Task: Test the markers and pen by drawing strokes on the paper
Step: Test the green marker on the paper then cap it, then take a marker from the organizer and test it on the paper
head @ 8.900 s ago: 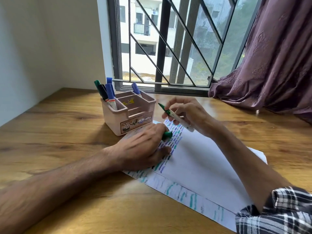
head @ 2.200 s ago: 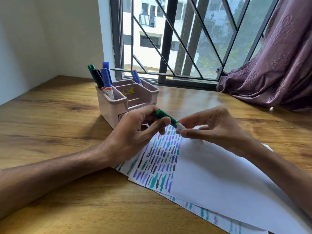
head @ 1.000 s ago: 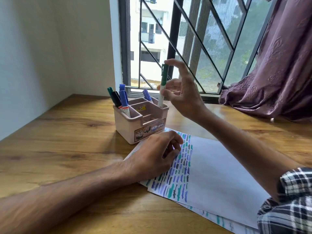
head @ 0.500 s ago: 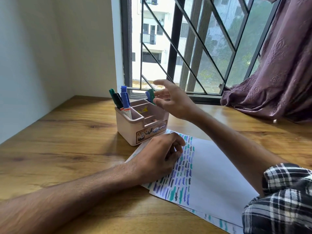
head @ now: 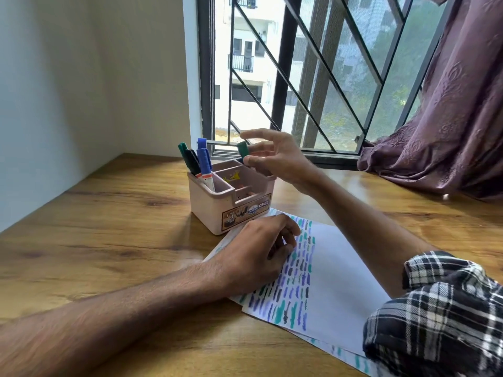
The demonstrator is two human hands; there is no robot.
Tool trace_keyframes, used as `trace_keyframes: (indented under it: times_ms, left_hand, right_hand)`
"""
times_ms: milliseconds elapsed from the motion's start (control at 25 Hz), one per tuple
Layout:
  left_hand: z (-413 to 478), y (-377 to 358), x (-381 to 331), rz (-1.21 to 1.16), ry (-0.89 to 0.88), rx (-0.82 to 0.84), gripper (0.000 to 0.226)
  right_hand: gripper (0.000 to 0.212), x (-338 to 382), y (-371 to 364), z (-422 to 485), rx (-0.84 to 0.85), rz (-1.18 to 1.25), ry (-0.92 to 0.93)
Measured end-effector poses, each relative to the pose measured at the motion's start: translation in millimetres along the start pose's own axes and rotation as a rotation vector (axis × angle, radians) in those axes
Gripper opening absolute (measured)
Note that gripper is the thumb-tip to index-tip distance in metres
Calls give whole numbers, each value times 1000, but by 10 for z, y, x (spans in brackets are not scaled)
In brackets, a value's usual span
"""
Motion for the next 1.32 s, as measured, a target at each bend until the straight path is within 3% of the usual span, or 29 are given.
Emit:
trace_keyframes:
  times_ms: [240,480,560,680,760,920,1000,1120,1320]
  left_hand:
    - [1,2,-4,10,3,2,30]
    - [7,13,-8,14,-7,-9,30]
    - [4,24,-18,18,-16,-17,29]
    - [-4,33,-14,29,-4,-29,28]
    - [-9,46,-29,25,1,-45,27]
    - [-14,107,-99,16,-48,-102,24]
    - [-6,208,-97,77,-71,-160,20]
    - [39,429,-137,203,-208,-282,16]
    - [120,1105,-246,467,-386,-677,14]
  right_hand:
    - [47,103,102,39,-127,78,111]
    - [57,69,100,9,-164,-79,162]
    - [56,168,172,-25,-289,-153,233]
    - [33,449,236,-167,-483,-203,432]
    - [22,617,121,-288,-448,-199,514]
    - [17,712,-324,-493,-176,-212,496]
    - [15,720,-374,-543,-174,-228,485]
    - [13,758,-101,-546,-310,-215,476]
    - [12,329,434,-667,-393,-220,328]
Point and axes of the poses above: each hand's wrist, its own z-axis towards the middle knuckle, its own y-axis out of the back of the hand, x = y × z, the point moved 8 cm from there along z, towards the middle knuckle, and after that the axes turned 12 degrees about -x, right-handed, at the moved point
